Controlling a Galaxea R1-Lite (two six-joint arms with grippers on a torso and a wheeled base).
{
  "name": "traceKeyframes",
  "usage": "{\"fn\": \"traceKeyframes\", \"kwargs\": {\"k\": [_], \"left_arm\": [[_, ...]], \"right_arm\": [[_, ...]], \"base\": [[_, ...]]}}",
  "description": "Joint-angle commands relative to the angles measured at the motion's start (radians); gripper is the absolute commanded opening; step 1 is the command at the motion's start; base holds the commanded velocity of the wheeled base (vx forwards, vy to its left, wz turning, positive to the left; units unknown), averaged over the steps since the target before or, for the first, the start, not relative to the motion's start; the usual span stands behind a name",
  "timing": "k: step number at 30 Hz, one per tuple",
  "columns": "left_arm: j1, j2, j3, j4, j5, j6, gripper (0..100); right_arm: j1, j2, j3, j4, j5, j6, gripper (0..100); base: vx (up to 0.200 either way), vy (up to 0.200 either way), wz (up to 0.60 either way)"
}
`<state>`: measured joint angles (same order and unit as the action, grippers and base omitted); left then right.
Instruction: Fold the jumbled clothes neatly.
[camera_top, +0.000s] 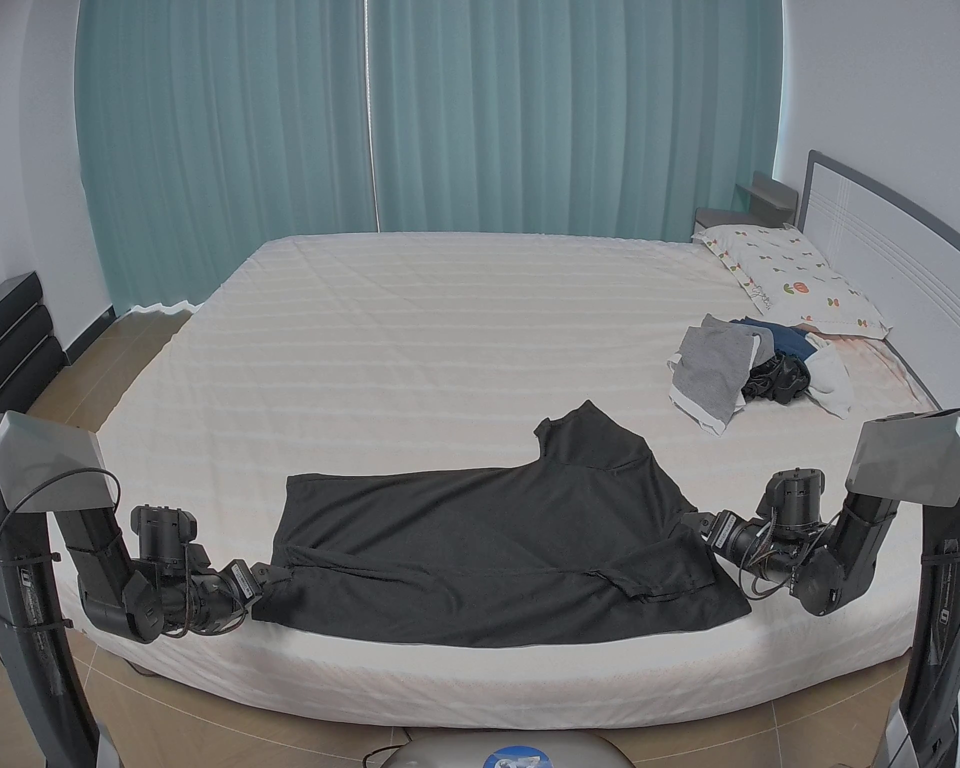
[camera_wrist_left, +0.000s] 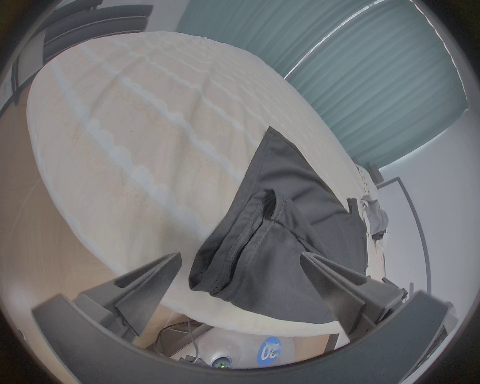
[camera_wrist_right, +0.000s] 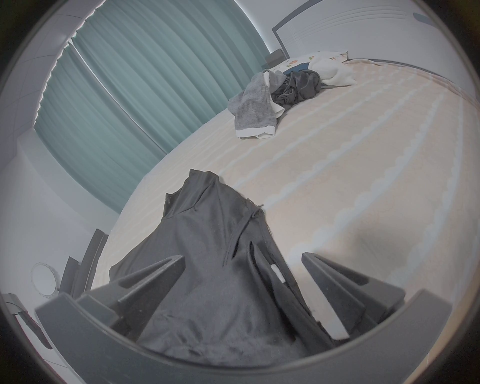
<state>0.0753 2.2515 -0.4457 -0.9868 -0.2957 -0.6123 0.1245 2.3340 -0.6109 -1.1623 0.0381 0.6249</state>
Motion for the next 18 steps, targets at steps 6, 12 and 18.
{"fn": "traceKeyframes", "kwargs": {"k": [6, 12, 18], "left_arm": [[-0.04, 0.033, 0.012, -0.009, 0.066, 0.039, 100], [-0.085, 0.086, 0.01, -0.066, 0.199, 0.04, 0], [-0.086, 0.079, 0.021, -0.082, 0.214, 0.037, 0]], "right_arm": [[0.001, -0.136, 0.184, -0.003, 0.046, 0.006, 100], [0.012, -0.14, 0.275, -0.003, 0.045, 0.006, 100], [0.012, -0.104, 0.307, 0.001, 0.037, 0.009, 100]], "base": [[0.0, 0.0, 0.0], [0.0, 0.0, 0.0], [0.0, 0.0, 0.0]]}}
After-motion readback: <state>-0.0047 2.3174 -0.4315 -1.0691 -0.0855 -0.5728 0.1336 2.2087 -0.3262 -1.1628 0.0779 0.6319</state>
